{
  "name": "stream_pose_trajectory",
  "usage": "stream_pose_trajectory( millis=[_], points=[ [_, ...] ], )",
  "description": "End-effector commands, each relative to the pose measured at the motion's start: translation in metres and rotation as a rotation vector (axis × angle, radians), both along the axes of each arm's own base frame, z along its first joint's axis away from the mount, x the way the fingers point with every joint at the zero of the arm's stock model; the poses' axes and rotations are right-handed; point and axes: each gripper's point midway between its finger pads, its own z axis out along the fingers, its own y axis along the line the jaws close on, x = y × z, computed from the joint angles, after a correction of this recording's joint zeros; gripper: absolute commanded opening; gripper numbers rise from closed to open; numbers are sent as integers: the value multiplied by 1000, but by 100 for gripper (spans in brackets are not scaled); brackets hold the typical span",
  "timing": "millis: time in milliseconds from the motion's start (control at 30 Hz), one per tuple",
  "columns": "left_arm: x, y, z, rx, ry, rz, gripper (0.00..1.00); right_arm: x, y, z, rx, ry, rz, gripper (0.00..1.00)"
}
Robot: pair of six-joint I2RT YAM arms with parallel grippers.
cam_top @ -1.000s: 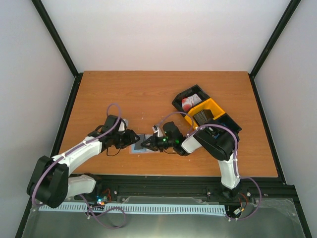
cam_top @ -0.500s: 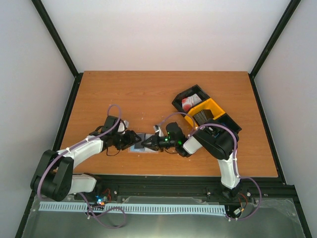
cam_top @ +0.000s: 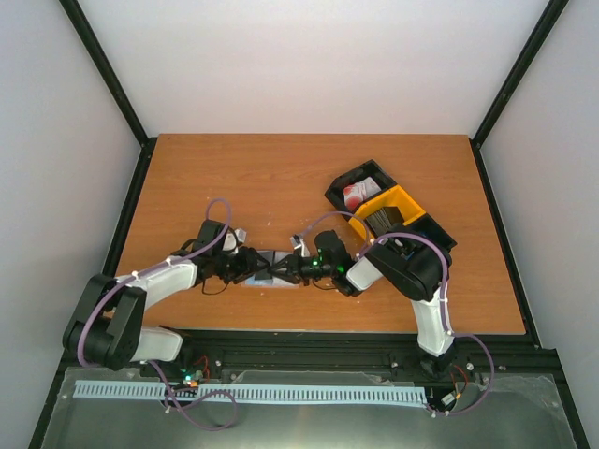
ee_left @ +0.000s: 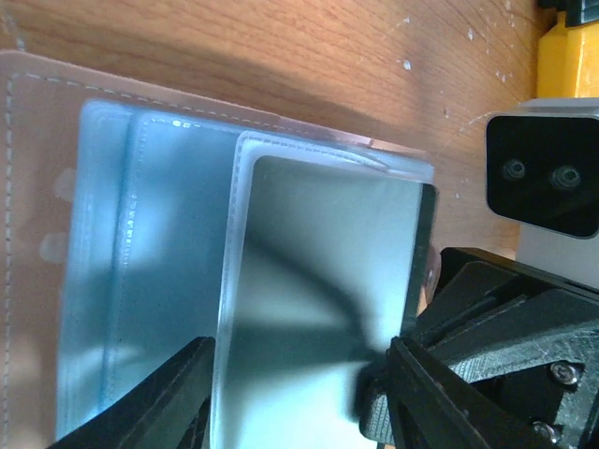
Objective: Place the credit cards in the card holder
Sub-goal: Insert the credit card into the card holder.
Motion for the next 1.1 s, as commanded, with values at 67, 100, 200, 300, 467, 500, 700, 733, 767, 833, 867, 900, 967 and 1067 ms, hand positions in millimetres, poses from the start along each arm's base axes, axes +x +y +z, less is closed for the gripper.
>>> stream_pose_trajectory(
  millis=[67, 100, 200, 300, 467, 500, 700, 733, 767, 833, 867, 900, 967, 1067],
  points=[
    [-1, -9, 4, -148, 16, -40, 47, 0, -1, 2, 20, -15, 10, 5],
    [-2, -7, 3, -165, 24, -30, 46, 0, -1, 0, 17, -12, 10, 5],
    [-4, -2, 2, -192, 30, -17, 42, 0, -1, -1, 16, -9, 9, 5],
    [-6, -4, 4, -216, 29, -27, 38, 0, 0, -1, 19, -8, 13, 5],
    [-6, -4, 3, -223, 38, -24, 19, 1, 1, -4, 9, 0, 14, 7],
    [-6, -4, 3, -223, 34, -22, 15, 1, 1, -5, 6, 0, 14, 8],
    [-4, 0, -3, -195, 24, -4, 4, 1, -1, -12, -25, 14, 6, 28],
    [-4, 1, -4, -190, 23, -4, 2, 1, -1, -12, -28, 14, 4, 31],
    [-4, 1, -5, -184, 19, -4, 1, 1, -2, -12, -33, 12, 2, 35],
    [-4, 3, -7, -168, 20, -1, 1, 2, -4, -11, -46, 6, -6, 41],
    [-4, 4, -8, -164, 19, -2, 1, 2, -4, -10, -55, 3, -11, 44],
    [-4, 4, -8, -161, 17, -3, 1, 3, -6, -11, -68, 0, -17, 46],
    [-3, 4, -7, -160, 13, -6, 1, 3, -10, -12, -106, -4, -28, 49],
    [-3, 4, -7, -150, 7, -11, 1, 4, -21, -16, -186, -15, -56, 52]
  ],
)
